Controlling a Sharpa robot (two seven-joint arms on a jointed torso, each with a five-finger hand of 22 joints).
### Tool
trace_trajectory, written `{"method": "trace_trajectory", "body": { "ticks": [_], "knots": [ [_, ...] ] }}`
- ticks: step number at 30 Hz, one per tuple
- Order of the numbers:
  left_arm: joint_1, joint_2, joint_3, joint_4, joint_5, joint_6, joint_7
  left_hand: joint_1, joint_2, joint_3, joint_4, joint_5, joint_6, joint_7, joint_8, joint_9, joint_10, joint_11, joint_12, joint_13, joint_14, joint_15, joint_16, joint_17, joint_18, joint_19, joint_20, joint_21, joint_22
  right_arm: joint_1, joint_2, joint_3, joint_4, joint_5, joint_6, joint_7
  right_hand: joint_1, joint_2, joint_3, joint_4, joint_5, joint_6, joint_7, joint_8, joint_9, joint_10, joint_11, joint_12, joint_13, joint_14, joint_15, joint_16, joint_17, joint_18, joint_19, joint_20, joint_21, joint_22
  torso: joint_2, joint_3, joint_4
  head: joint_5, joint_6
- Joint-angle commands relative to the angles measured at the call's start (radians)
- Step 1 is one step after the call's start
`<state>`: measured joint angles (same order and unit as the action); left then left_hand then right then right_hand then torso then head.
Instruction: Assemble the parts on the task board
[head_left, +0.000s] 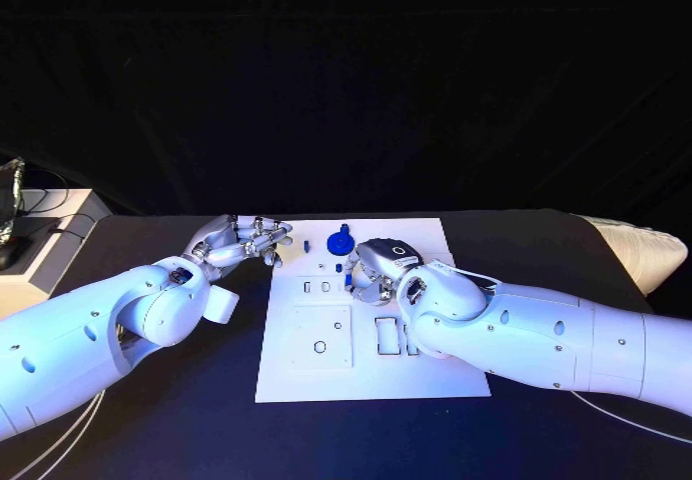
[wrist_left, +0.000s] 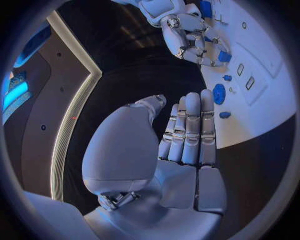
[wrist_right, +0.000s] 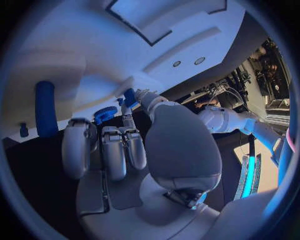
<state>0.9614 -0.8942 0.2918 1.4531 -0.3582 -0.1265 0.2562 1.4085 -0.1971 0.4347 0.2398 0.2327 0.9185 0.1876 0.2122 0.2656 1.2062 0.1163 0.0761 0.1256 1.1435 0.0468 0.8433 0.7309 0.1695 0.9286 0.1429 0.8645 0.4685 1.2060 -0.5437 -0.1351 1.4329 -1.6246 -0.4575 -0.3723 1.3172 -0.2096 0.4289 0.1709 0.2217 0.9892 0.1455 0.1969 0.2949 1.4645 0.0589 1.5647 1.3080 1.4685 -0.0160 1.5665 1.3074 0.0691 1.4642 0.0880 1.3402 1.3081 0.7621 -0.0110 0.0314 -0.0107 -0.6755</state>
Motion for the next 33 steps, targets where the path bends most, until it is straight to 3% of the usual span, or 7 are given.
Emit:
{"method": "trace_trajectory", "body": {
  "ticks": [1,17,25,27,29,31,33],
  "knots": [
    [0.0,0.001,0.001,0.001,0.001,0.017,0.004,-0.007,0.0,0.003,-0.003,-0.002,-0.003,0.0,-0.003,0.001,-0.006,-0.001,0.004,0.001,-0.007,-0.003,0.007,-0.001,0.013,-0.005,0.001,0.003,0.001,-0.001,0.001,0.0,-0.002,-0.014,0.013,-0.003,-0.01,-0.004,-0.008,0.001,-0.005,-0.009,0.001,-0.005,-0.002,0.096,0.005,-0.005,0.253,0.102,0.007,0.004,0.263,-0.015,0.004,0.003,-0.006,0.082,0.0,0.0002,-0.0009,0.0,-0.001],
    [-0.001,0.001,0.001,0.0,0.001,0.018,0.002,-0.007,0.0,0.003,-0.003,-0.002,-0.003,0.0,-0.003,0.001,-0.006,-0.001,0.004,0.001,-0.007,-0.003,0.007,-0.001,0.013,-0.005,0.001,0.003,0.001,-0.002,0.002,-0.001,-0.004,0.002,0.001,0.008,-0.012,-0.011,-0.022,0.014,-0.012,-0.054,0.015,-0.026,-0.015,0.073,0.017,-0.029,0.23,0.102,0.018,0.004,0.263,-0.013,0.0,0.013,-0.017,0.077,0.0,0.0,-0.0006,0.001,-0.002],
    [-0.002,0.001,0.001,-0.001,-0.001,0.022,0.004,-0.007,0.0,0.003,-0.003,-0.002,-0.003,0.0,-0.003,0.001,-0.006,-0.001,0.004,0.001,-0.007,-0.003,0.007,-0.001,0.013,-0.005,0.001,0.003,0.001,-0.002,-0.013,-0.002,0.015,0.011,-0.036,0.017,-0.015,-0.023,-0.057,0.03,-0.038,-0.077,0.022,-0.037,-0.022,0.063,0.024,-0.038,0.222,0.102,0.024,0.004,0.263,-0.011,-0.003,0.019,-0.026,0.072,0.001,0.0005,-0.0004,0.002,-0.003],
    [-0.002,0.002,0.001,-0.002,-0.021,0.034,0.003,-0.008,-0.003,0.002,-0.004,-0.002,-0.006,0.001,-0.004,0.001,-0.008,0.0,0.004,0.002,-0.008,-0.002,0.007,-0.002,0.013,-0.007,0.002,0.004,0.002,-0.002,-0.024,-0.002,0.028,0.019,-0.051,0.019,-0.007,-0.022,-0.106,0.049,-0.061,-0.105,0.029,-0.049,-0.03,0.056,0.031,-0.045,0.215,0.102,0.03,0.004,0.263,-0.01,-0.004,0.025,-0.032,0.07,0.001,0.0006,0.0005,0.002,-0.003],
    [-0.002,0.003,0.001,-0.003,-0.057,0.039,-0.002,-0.027,-0.029,-0.016,-0.001,-0.002,-0.019,-0.005,-0.011,0.002,-0.016,0.0,0.003,0.003,-0.034,0.003,0.002,-0.004,0.01,-0.027,0.007,-0.003,-0.001,-0.002,-0.038,-0.001,0.046,0.034,-0.067,0.022,0.038,-0.013,-0.257,0.109,-0.091,-0.165,0.048,-0.082,-0.047,0.022,0.051,-0.076,0.186,0.102,0.046,0.004,0.263,-0.008,-0.009,0.037,-0.046,0.063,0.0,0.0006,0.0012,0.002,-0.002],
    [-0.002,0.005,0.001,-0.003,-0.081,0.036,-0.011,-0.036,-0.037,-0.026,0.003,-0.002,-0.026,-0.007,-0.014,0.002,-0.017,-0.001,0.005,0.005,-0.044,0.003,0.005,-0.004,0.01,-0.037,0.009,-0.006,-0.002,0.001,-0.052,0.0,0.062,0.05,-0.085,0.028,0.052,-0.018,-0.32,0.125,-0.114,-0.174,0.055,-0.091,-0.051,0.017,0.055,-0.079,0.182,0.102,0.051,0.004,0.263,-0.008,-0.01,0.043,-0.048,0.063,-0.001,0.0006,-0.0002,0.004,-0.003],
    [-0.002,0.007,0.001,-0.003,-0.099,0.024,-0.024,-0.048,-0.04,-0.04,0.008,-0.002,-0.034,-0.011,-0.018,0.004,0.003,-0.008,0.024,0.017,-0.046,-0.001,0.023,0.0,0.012,-0.042,0.01,-0.004,0.0,0.007,-0.068,0.003,0.079,0.076,-0.099,0.041,0.046,-0.016,-0.331,0.126,-0.126,-0.169,0.055,-0.089,-0.051,0.018,0.056,-0.078,0.182,0.102,0.052,0.004,0.263,-0.007,-0.011,0.045,-0.052,0.061,-0.002,0.0016,-0.0036,0.008,-0.004]
  ]
}}
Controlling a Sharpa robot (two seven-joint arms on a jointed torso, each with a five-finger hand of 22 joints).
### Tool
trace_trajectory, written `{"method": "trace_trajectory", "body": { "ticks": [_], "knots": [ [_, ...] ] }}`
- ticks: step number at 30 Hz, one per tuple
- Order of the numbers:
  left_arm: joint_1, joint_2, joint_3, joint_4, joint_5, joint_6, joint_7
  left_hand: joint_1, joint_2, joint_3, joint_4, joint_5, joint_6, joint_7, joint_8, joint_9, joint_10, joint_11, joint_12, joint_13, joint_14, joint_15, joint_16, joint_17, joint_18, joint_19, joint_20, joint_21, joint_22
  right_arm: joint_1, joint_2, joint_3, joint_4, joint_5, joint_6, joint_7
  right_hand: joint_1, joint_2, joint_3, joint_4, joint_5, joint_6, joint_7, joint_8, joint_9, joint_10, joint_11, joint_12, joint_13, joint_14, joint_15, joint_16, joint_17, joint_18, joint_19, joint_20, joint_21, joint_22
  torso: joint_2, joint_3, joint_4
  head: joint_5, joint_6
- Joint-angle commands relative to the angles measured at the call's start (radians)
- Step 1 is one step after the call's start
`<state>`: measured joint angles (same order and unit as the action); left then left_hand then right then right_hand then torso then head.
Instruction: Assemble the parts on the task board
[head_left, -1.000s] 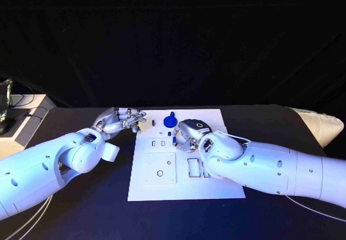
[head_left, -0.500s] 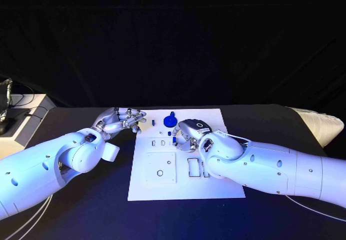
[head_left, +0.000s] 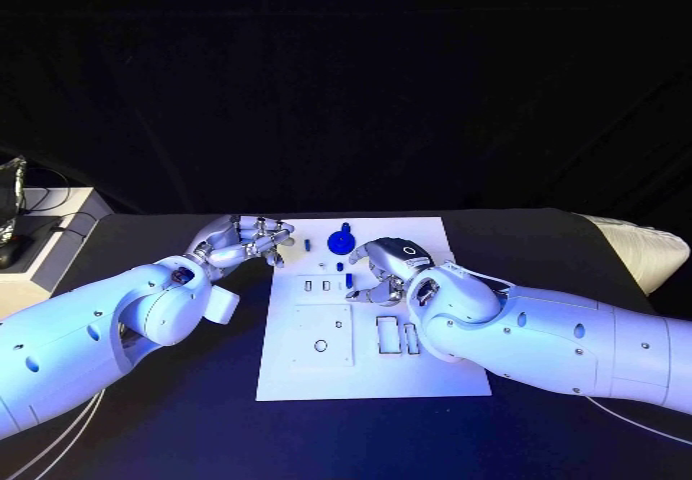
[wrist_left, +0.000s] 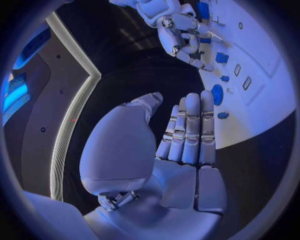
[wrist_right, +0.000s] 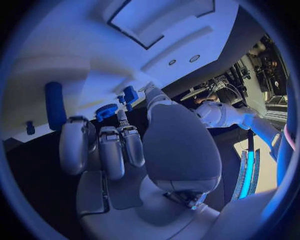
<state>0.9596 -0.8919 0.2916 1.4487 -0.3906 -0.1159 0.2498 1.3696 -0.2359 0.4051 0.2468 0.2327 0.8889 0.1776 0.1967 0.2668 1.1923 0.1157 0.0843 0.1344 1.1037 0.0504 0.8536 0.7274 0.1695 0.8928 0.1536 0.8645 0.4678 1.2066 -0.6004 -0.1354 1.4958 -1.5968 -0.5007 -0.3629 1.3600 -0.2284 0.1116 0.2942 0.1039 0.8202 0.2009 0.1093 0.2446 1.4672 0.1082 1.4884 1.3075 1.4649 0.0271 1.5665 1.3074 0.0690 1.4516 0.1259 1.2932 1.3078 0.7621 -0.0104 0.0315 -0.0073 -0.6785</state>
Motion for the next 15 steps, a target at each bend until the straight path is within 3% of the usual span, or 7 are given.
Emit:
{"method": "trace_trajectory", "body": {
  "ticks": [1,5,6,7,9,11,15],
  "knots": [
    [0.0,0.006,0.001,0.001,-0.075,0.005,-0.026,-0.012,-0.001,-0.018,0.002,-0.002,0.002,-0.001,0.001,0.006,0.032,-0.009,0.034,0.019,-0.002,-0.006,0.026,0.009,0.013,-0.005,-0.002,0.001,0.003,0.011,-0.019,0.005,0.023,0.07,-0.057,0.046,-0.006,0.013,-0.013,0.002,-0.012,0.015,-0.003,0.006,0.002,0.017,0.005,0.0,0.184,0.106,0.008,0.004,0.263,-0.006,0.0,0.008,-0.009,0.059,-0.003,0.0014,-0.0049,0.006,-0.001],
    [0.0,0.011,0.001,-0.002,-0.086,-0.021,-0.073,-0.08,0.012,-0.082,0.035,0.021,0.014,-0.001,0.043,0.033,0.037,-0.016,0.182,0.122,0.036,-0.014,0.132,0.057,0.013,0.023,-0.01,0.048,0.027,0.046,-0.048,0.009,0.029,0.2,-0.055,0.134,-0.011,0.042,0.008,0.0,0.002,0.04,-0.012,0.033,0.01,0.007,-0.002,-0.007,0.176,0.102,0.002,-0.001,0.247,0.003,-0.017,0.004,-0.049,0.033,-0.005,0.0036,-0.0078,0.013,-0.003],
    [0.001,0.013,0.001,-0.003,-0.089,-0.026,-0.09,-0.145,0.038,-0.109,0.039,0.028,0.007,-0.009,0.094,0.063,-0.002,-0.025,0.346,0.245,0.141,-0.024,0.307,0.232,0.013,0.044,-0.021,0.101,0.056,0.057,-0.056,0.01,0.029,0.24,-0.053,0.161,-0.009,0.057,0.021,-0.001,0.019,0.052,-0.017,0.05,0.015,0.01,-0.007,-0.003,0.179,0.102,-0.002,0.0,0.248,0.004,-0.018,0.001,-0.052,0.031,-0.007,0.0038,-0.0087,0.014,-0.002],
    [0.001,0.015,0.001,-0.003,-0.093,-0.03,-0.11,-0.158,0.045,-0.112,0.035,0.029,0.004,-0.011,0.109,0.071,-0.017,-0.028,0.396,0.282,0.158,-0.026,0.336,0.26,0.014,0.047,-0.024,0.114,0.064,0.067,-0.065,0.011,0.027,0.28,-0.051,0.187,-0.005,0.068,0.032,-0.003,0.031,0.064,-0.022,0.068,0.021,0.011,-0.012,-0.002,0.18,0.102,-0.005,-0.001,0.247,0.004,-0.018,-0.002,-0.055,0.03,-0.01,0.0043,-0.0097,0.015,-0.001],
    [0.002,0.021,0.001,-0.005,-0.111,-0.035,-0.163,-0.193,0.056,-0.11,0.04,0.032,-0.031,-0.021,0.192,0.118,-0.12,-0.037,0.63,0.45,0.216,-0.034,0.43,0.354,0.014,0.048,-0.033,0.171,0.098,0.089,-0.083,0.014,0.019,0.377,-0.045,0.24,0.0,0.081,0.052,-0.004,0.059,0.078,-0.032,0.106,0.033,0.017,-0.021,0.005,0.185,0.103,-0.014,0.001,0.252,0.003,-0.014,-0.01,-0.05,0.035,-0.015,0.0067,-0.0127,0.019,-0.001],
    [0.005,0.029,0.001,-0.008,-0.134,-0.034,-0.215,-0.245,0.068,-0.117,0.043,0.031,-0.023,-0.039,0.276,0.167,-0.129,-0.052,0.761,0.523,0.286,-0.048,0.509,0.457,-0.008,0.141,-0.043,0.277,0.246,0.108,-0.097,0.017,0.007,0.461,-0.033,0.272,0.0,0.083,0.064,-0.005,0.083,0.083,-0.039,0.138,0.047,0.024,-0.027,0.012,0.191,0.104,-0.019,0.002,0.256,0.001,-0.01,-0.015,-0.043,0.041,-0.021,0.0097,-0.014,0.023,-0.001],
    [0.02,0.052,0.001,-0.019,-0.186,-0.011,-0.361,-0.319,0.088,-0.141,0.046,0.029,-0.023,-0.065,0.368,0.24,-0.034,-0.075,0.975,0.722,0.369,-0.07,0.6,0.6,-0.05,0.305,-0.064,0.432,0.492,0.135,-0.12,0.021,-0.026,0.58,0.005,0.285,0.022,0.087,0.096,-0.014,0.156,0.071,-0.044,0.182,0.075,0.034,-0.033,0.021,0.198,0.106,-0.026,0.004,0.263,-0.002,-0.002,-0.022,-0.03,0.052,-0.032,0.0152,-0.0173,0.026,-0.001]
  ]
}}
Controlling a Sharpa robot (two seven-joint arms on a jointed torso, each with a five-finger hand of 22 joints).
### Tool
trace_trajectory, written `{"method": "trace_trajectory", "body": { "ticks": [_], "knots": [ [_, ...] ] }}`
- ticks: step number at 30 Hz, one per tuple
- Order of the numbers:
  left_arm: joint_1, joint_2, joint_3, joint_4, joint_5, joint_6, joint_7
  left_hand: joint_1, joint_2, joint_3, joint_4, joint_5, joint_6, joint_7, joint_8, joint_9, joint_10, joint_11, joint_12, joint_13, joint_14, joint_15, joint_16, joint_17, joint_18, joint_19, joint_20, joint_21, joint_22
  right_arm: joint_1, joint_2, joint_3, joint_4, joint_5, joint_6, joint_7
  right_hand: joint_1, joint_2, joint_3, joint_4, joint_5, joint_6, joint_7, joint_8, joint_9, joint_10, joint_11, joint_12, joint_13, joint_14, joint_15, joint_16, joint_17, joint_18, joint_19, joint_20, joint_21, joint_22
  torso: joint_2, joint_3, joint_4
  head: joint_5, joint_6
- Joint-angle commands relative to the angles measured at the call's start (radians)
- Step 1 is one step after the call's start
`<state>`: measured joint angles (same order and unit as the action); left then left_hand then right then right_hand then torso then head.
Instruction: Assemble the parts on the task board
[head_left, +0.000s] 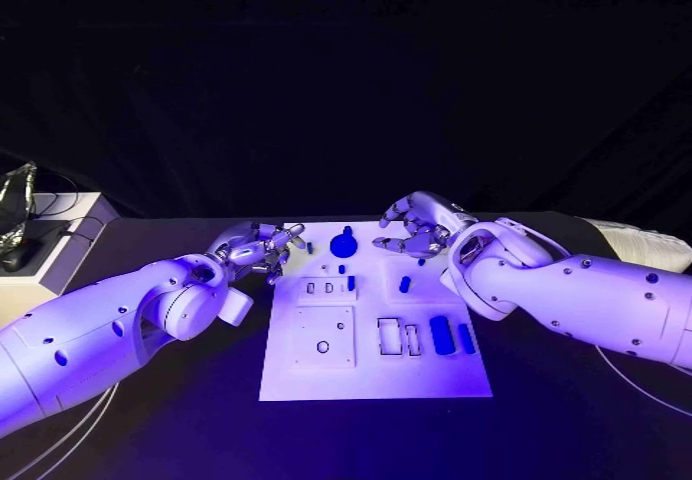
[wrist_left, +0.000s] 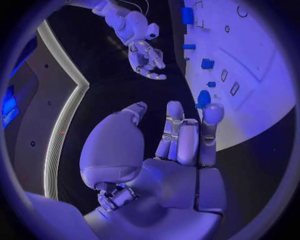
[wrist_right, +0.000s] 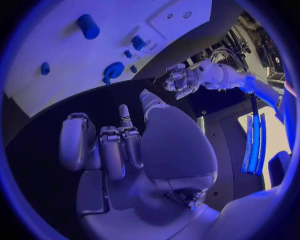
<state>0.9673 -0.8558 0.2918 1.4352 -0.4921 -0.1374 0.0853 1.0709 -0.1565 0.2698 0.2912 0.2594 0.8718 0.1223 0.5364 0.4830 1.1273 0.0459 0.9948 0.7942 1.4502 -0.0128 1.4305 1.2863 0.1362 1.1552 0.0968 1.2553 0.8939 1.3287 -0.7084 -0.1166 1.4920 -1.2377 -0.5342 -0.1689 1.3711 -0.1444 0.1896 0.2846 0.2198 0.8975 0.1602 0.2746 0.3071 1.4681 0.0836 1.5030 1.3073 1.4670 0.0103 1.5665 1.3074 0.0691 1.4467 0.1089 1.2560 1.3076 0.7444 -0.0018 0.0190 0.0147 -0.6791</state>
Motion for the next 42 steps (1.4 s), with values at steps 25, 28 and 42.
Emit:
{"method": "trace_trajectory", "body": {
  "ticks": [25,28,42],
  "knots": [
    [0.191,0.308,-0.09,-0.231,-0.549,0.346,-0.617,0.075,-0.018,0.132,0.002,0.011,-0.05,-0.017,0.069,0.079,0.171,-0.017,0.281,0.312,0.105,-0.019,0.119,0.233,-0.068,0.215,-0.023,0.194,0.353,0.046,-0.047,0.005,-0.173,0.517,0.069,0.239,0.012,-0.072,0.185,-0.019,0.143,-0.122,0.0,0.124,0.14,-0.212,-0.011,-0.254,-0.069,-0.034,-0.015,-0.264,-0.216,0.114,-0.263,-0.01,-0.717,-0.409,-0.064,0.0406,-0.0244,0.04,-0.018],
    [0.2,0.331,-0.094,-0.251,-0.561,0.359,-0.625,0.052,-0.037,0.159,0.002,0.006,-0.049,-0.016,0.07,0.081,0.172,-0.016,0.282,0.314,0.105,-0.018,0.119,0.233,-0.069,0.215,-0.023,0.195,0.355,0.046,-0.048,0.005,-0.175,0.532,0.051,0.25,0.006,-0.082,0.215,-0.028,0.156,-0.118,-0.002,0.123,0.146,-0.248,-0.014,-0.316,-0.138,-0.051,-0.018,-0.337,-0.292,0.114,-0.26,-0.012,-0.761,-0.443,-0.064,0.0411,-0.0255,0.04,-0.017],
    [0.231,0.411,-0.099,-0.342,-0.58,0.448,-0.676,0.027,-0.042,0.166,0.002,0.003,-0.05,-0.014,0.072,0.084,0.169,-0.014,0.279,0.309,0.105,-0.017,0.119,0.232,-0.07,0.217,-0.022,0.197,0.36,0.046,-0.037,0.005,-0.204,0.605,0.047,0.292,-0.072,-0.128,0.353,-0.073,0.171,0.012,0.011,0.002,0.138,-0.336,0.013,-1.136,-0.905,-0.349,0.04,-1.049,-0.762,0.114,-0.449,0.063,-1.105,-0.719,-0.057,0.0396,-0.0248,0.038,-0.022]
  ]
}}
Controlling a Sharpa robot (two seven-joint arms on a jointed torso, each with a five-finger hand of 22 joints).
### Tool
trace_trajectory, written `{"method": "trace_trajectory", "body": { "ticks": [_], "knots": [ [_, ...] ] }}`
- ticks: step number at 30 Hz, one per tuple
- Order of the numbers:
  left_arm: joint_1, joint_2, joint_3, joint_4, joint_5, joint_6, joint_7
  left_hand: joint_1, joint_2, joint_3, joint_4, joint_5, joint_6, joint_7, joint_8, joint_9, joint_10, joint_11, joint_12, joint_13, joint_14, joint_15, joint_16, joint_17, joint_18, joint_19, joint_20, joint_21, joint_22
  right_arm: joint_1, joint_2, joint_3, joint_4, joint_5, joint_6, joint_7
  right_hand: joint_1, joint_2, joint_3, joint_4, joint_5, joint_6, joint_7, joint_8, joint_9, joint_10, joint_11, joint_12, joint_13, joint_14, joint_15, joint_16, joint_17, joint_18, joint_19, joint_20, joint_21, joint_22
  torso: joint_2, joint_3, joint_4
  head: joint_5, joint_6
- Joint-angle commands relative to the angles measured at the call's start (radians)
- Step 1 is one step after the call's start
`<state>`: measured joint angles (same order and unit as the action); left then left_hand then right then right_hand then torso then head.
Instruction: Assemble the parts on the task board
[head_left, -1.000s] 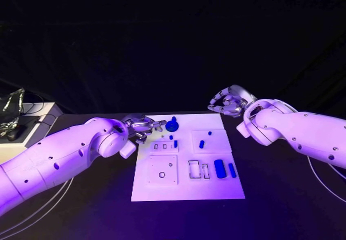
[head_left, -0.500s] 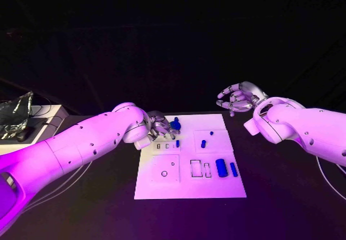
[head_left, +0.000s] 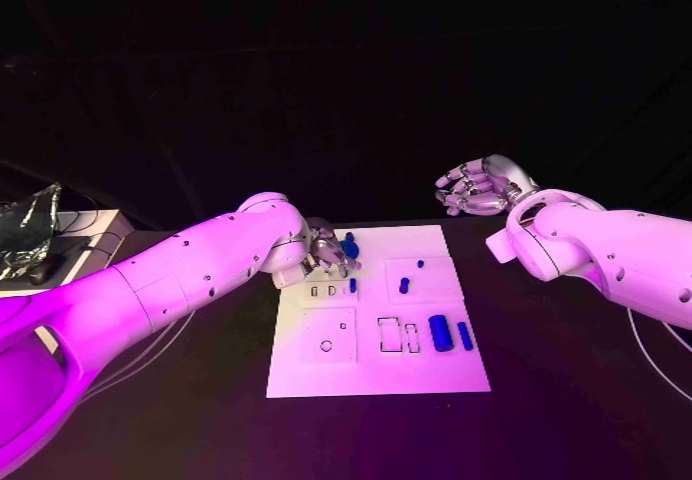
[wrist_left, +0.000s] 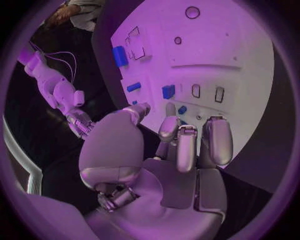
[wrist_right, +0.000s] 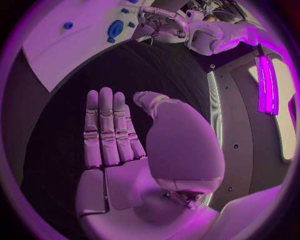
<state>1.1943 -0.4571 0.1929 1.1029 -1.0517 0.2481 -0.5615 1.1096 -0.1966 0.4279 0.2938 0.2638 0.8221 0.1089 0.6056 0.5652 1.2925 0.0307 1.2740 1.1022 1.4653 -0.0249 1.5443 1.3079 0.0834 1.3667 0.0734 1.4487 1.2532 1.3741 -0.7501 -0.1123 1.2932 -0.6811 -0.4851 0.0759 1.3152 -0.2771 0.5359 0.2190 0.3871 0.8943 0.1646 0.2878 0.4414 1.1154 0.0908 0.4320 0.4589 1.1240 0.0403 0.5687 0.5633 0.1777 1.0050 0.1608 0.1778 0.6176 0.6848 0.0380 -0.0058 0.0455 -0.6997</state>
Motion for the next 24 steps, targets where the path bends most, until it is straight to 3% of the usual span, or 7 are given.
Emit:
{"method": "trace_trajectory", "body": {
  "ticks": [1,7,10,14,19,24],
  "knots": [
    [0.005,0.017,0.0,-0.015,-0.021,0.067,-0.031,-0.011,-0.002,0.008,0.0,-0.001,0.0,-0.001,0.003,0.002,0.003,0.001,0.0,0.001,0.09,-0.005,0.005,0.211,-0.017,0.006,0.002,0.004,0.001,0.0,0.006,0.0,-0.007,0.054,-0.002,0.052,-0.021,0.008,0.011,-0.013,0.004,0.022,0.009,-0.018,0.006,0.027,0.008,-0.1,-0.09,-0.005,0.014,-0.082,-0.028,0.005,-0.009,0.017,-0.041,-0.048,0.004,-0.0006,-0.001,0.008,-0.003],
    [0.008,0.038,0.0,-0.044,-0.028,0.096,-0.037,-0.02,0.001,0.012,0.0,-0.001,0.0,-0.001,0.005,0.004,0.0,0.001,-0.003,-0.004,0.089,-0.004,0.004,0.21,-0.017,0.006,0.002,0.004,0.002,0.0,0.01,-0.001,-0.014,0.071,-0.002,0.069,-0.031,0.011,0.026,-0.046,0.0,0.022,0.024,-0.06,0.013,0.05,0.028,-0.223,-0.21,-0.02,0.038,-0.212,-0.077,0.005,-0.046,0.041,-0.113,-0.136,0.007,-0.0022,-0.0014,0.012,-0.007],
    [0.009,0.044,-0.001,-0.06,-0.032,0.107,-0.039,-0.02,0.001,0.012,0.0,-0.001,0.0,-0.001,0.005,0.004,0.0,0.001,-0.003,-0.004,0.089,-0.004,0.004,0.21,-0.017,0.006,0.002,0.004,0.002,0.0,0.012,-0.001,-0.018,0.076,-0.005,0.075,-0.037,0.012,0.034,-0.061,-0.002,0.023,0.032,-0.08,0.017,0.06,0.035,-0.265,-0.263,-0.015,0.049,-0.265,-0.103,0.008,-0.098,0.06,-0.116,-0.205,0.008,-0.0016,-0.0005,0.012,-0.007],
    [0.009,0.049,-0.003,-0.07,-0.034,0.114,-0.04,-0.023,0.003,0.014,0.0,-0.001,0.002,-0.001,0.007,0.005,-0.002,0.001,-0.005,-0.007,0.09,-0.004,0.005,0.212,-0.017,0.007,0.002,0.005,0.004,0.0,0.014,-0.002,-0.022,0.082,-0.008,0.081,-0.045,0.013,0.036,-0.068,-0.002,0.022,0.037,-0.094,0.02,0.056,0.044,-0.289,-0.295,-0.027,0.059,-0.302,-0.119,0.007,-0.12,0.07,-0.117,-0.249,0.01,-0.0025,-0.0009,0.011,-0.01],
    [0.009,0.057,-0.005,-0.079,-0.033,0.12,-0.036,-0.03,-0.001,0.028,-0.002,-0.001,0.015,-0.012,0.042,0.04,-0.003,-0.007,-0.006,-0.009,0.09,-0.01,0.006,0.214,-0.017,0.007,0.0,0.006,0.006,-0.001,0.016,-0.002,-0.024,0.085,-0.012,0.081,-0.051,0.012,0.035,-0.074,-0.002,0.018,0.042,-0.106,0.022,0.053,0.05,-0.303,-0.32,-0.037,0.067,-0.329,-0.134,0.008,-0.139,0.079,-0.117,-0.284,0.011,-0.0025,-0.0031,0.01,-0.012],
    [0.008,0.066,-0.009,-0.086,-0.029,0.118,-0.027,-0.042,-0.002,0.037,-0.002,-0.002,0.013,-0.018,0.067,0.074,-0.002,-0.013,-0.007,-0.01,0.091,-0.015,0.006,0.215,-0.017,0.006,-0.004,0.006,0.007,-0.003,0.019,-0.003,-0.028,0.088,-0.014,0.079,-0.055,0.01,0.031,-0.078,-0.002,0.011,0.047,-0.117,0.022,0.05,0.055,-0.311,-0.336,-0.041,0.072,-0.346,-0.143,0.008,-0.157,0.085,-0.117,-0.311,0.012,-0.0039,-0.0013,0.003,-0.014]
  ]
}}
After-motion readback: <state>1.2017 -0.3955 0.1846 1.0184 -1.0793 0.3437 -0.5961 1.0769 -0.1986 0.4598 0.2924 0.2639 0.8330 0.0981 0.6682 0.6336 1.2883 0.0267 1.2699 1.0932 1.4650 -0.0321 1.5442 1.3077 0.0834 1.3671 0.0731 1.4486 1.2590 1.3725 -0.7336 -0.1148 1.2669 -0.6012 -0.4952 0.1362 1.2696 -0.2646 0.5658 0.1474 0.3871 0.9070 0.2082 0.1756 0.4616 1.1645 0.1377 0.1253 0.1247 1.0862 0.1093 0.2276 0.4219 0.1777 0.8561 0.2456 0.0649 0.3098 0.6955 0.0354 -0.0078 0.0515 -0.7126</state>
